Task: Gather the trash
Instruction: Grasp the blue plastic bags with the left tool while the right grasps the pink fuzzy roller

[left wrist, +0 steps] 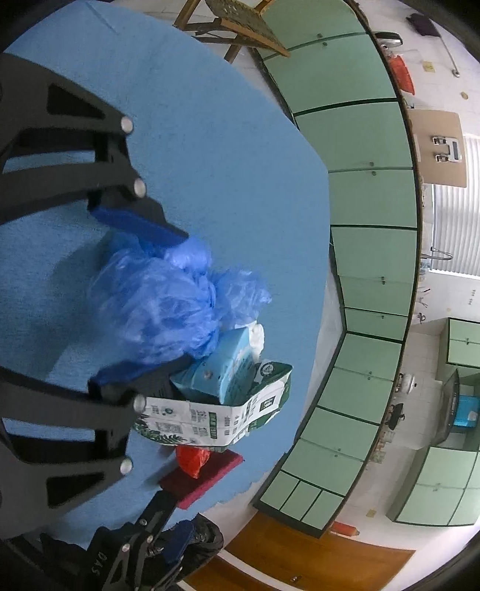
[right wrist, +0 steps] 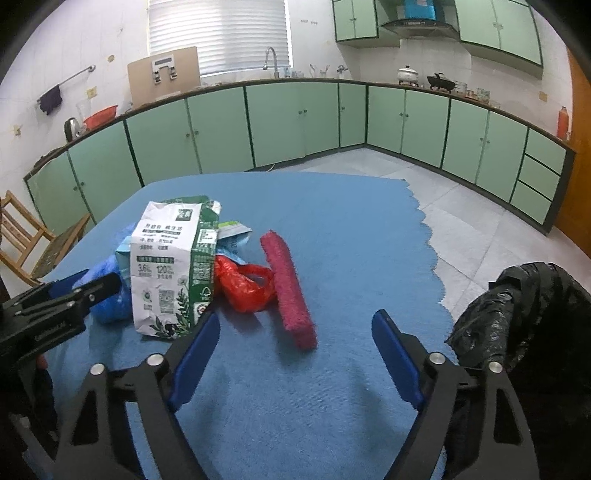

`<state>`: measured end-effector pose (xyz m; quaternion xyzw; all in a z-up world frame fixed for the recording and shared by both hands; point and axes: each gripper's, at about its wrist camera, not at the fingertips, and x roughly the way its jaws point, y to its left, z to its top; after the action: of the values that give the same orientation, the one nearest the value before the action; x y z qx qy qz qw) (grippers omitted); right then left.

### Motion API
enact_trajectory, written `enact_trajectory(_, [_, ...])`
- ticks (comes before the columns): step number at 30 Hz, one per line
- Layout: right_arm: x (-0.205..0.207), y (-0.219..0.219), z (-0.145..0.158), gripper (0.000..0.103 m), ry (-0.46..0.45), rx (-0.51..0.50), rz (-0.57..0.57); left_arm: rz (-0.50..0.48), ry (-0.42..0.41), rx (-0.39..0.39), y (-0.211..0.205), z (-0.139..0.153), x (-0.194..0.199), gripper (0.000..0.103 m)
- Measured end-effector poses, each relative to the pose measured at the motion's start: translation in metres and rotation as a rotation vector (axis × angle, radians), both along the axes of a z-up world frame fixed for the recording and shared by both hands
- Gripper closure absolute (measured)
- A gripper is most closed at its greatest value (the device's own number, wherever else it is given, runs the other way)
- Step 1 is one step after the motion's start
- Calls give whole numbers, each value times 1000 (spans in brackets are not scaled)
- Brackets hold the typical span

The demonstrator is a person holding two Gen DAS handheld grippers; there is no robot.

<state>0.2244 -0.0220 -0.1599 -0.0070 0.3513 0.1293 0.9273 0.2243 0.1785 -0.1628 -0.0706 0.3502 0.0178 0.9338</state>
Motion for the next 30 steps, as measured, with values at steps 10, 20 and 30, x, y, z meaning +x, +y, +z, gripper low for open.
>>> enact_trajectory(10, [11,3,-7,67,72,-2,19,0,-27,11,-7,4,-4,89])
enact_trajectory(20, [8,-8,0,88,63,24,-4,43,-98,45,-4,26,-29,93])
enact_trajectory(30, [-9,-21,27,89,8,75,-28,42,-169,54,-11,56,-52,98])
